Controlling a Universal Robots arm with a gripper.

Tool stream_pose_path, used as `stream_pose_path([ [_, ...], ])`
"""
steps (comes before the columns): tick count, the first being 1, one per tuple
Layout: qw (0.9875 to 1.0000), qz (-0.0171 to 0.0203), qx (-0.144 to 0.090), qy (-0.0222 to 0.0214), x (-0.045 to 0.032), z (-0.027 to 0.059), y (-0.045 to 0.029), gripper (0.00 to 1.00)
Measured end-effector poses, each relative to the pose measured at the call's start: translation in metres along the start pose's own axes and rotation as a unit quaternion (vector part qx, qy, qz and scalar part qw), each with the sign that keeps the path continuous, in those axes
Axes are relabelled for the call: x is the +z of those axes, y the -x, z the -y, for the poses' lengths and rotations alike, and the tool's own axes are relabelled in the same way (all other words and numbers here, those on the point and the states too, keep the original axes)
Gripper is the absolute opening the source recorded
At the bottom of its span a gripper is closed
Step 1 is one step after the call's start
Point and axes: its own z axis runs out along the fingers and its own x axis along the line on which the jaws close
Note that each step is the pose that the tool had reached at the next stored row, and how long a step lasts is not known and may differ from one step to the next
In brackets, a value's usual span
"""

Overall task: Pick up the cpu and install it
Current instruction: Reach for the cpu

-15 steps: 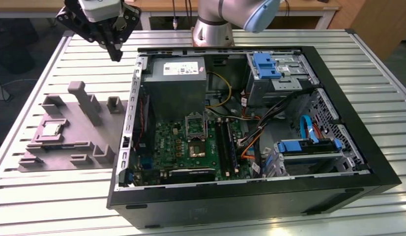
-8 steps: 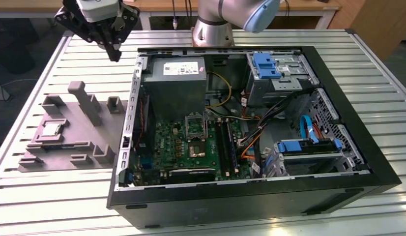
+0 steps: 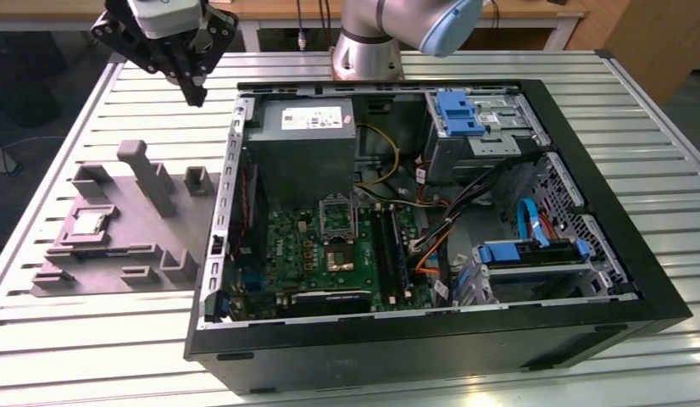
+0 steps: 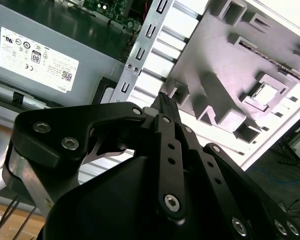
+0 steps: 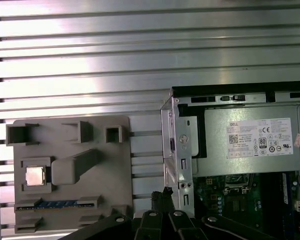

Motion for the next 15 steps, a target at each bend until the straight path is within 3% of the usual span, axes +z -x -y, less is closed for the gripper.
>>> stream_pose_path([
  [15,1.0,0.0,0.0,0.0,0.0,0.0003,-0.0046,0.11],
])
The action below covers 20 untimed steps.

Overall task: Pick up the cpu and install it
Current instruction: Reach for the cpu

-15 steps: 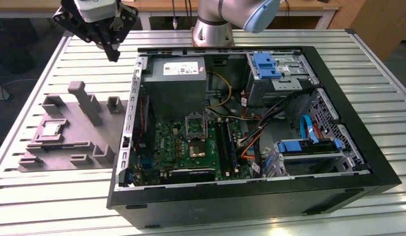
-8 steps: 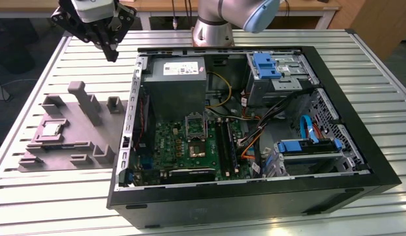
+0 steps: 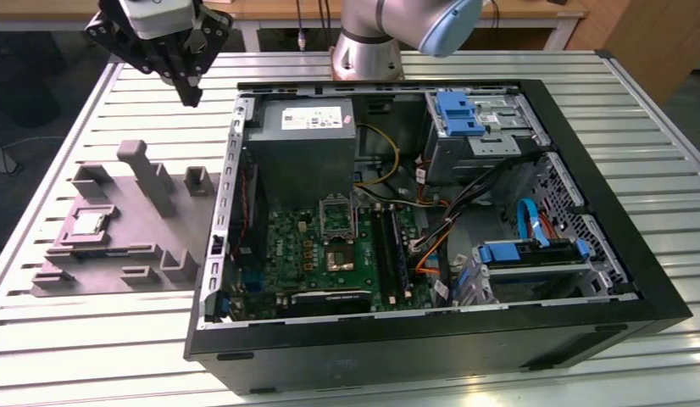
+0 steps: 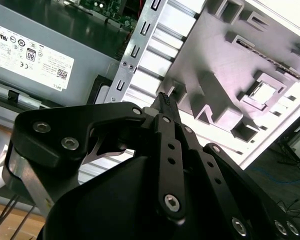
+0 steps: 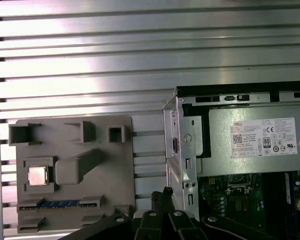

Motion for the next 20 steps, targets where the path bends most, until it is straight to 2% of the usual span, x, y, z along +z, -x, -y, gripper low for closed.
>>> stream_pose_path([
  [20,1.0,0.0,0.0,0.0,0.0002,0.0004,-0.0055,0.11],
])
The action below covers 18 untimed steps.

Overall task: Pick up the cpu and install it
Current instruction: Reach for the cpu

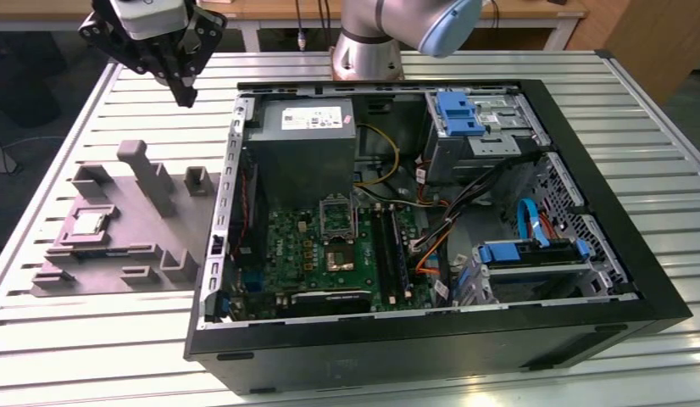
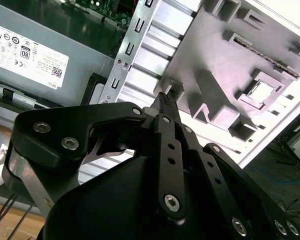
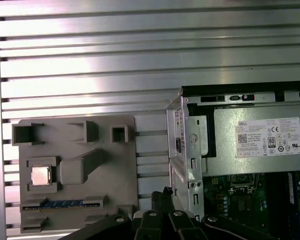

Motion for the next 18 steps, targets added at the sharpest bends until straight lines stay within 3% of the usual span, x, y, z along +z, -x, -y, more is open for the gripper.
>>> stream_pose_path([
  [18,1.0,0.0,0.0,0.0,-0.0002,0.001,-0.0126,0.11],
])
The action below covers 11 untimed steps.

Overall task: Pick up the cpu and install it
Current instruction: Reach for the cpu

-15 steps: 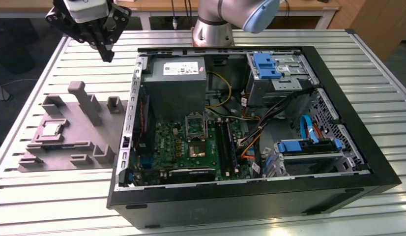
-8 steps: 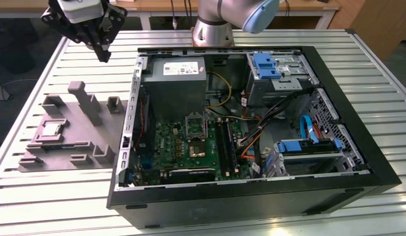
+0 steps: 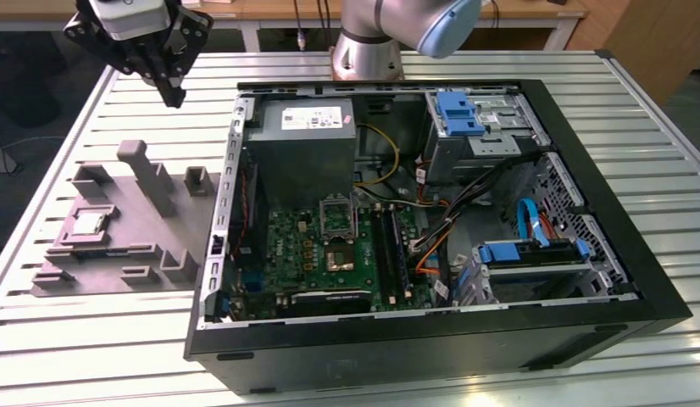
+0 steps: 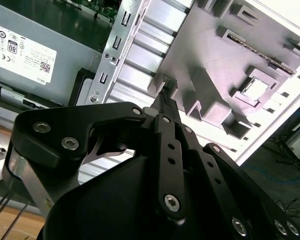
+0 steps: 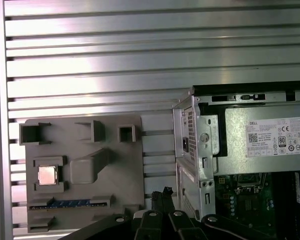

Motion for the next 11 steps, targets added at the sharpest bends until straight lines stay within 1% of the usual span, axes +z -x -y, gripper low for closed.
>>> stream_pose_path([
  [11,1.0,0.0,0.0,0.0,-0.0001,0.0005,-0.0062,0.11],
])
